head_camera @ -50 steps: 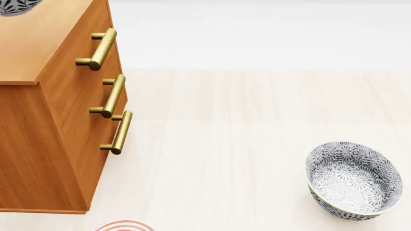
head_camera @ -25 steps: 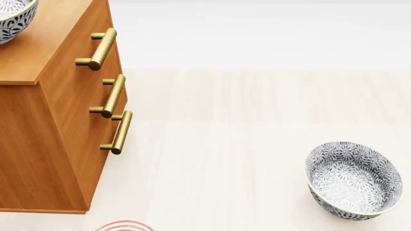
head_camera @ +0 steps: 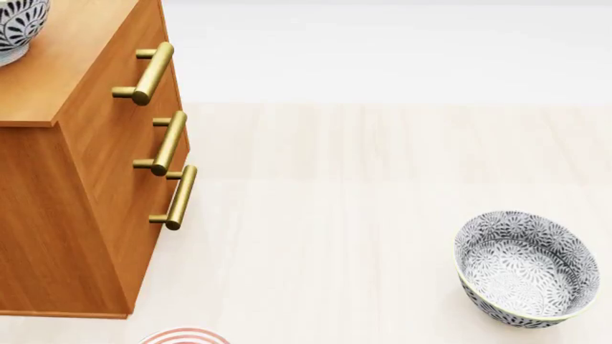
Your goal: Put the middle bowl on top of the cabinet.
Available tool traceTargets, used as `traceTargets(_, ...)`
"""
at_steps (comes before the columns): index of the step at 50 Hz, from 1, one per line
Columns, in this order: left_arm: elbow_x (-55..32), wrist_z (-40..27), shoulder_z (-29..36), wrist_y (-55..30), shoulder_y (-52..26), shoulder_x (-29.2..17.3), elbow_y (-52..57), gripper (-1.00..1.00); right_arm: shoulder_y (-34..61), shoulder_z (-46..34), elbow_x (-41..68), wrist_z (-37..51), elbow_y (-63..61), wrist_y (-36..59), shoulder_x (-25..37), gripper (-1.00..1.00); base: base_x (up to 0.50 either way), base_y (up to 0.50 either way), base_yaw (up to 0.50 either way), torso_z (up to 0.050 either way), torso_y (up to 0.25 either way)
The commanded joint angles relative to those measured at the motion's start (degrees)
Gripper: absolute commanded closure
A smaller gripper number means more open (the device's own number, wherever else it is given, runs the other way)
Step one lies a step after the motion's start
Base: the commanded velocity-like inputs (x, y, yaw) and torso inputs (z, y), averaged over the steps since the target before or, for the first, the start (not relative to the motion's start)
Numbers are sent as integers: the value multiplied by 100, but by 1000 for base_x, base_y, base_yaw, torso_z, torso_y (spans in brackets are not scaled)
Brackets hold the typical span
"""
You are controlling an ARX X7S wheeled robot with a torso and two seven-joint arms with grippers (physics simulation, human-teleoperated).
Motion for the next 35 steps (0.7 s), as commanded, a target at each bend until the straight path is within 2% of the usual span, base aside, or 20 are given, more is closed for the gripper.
traceTargets(1, -438, 252, 814, 41, -131, 0, -17, -100, 14, -12, -9, 1, -16, 39, 13, -100, 0, 0, 0, 0, 0)
traceTargets(17, 26, 618, 1333, 251, -632, 94, 128, -100, 8, 30, 28, -29, 1, -4, 18, -100, 0, 0, 0, 0, 0)
traceTargets(27, 863, 634, 1634, 1777, -1390, -476, 2387, -100, 23, 10, 4, -13, 11, 8, 52, -100, 0, 0, 0, 0, 0)
traceTargets(35, 1770, 703, 1938, 2816, -1849, -729, 3728, -100, -15, 58, 40, -85, 11, -51, 4, -100, 0, 0, 0, 0, 0)
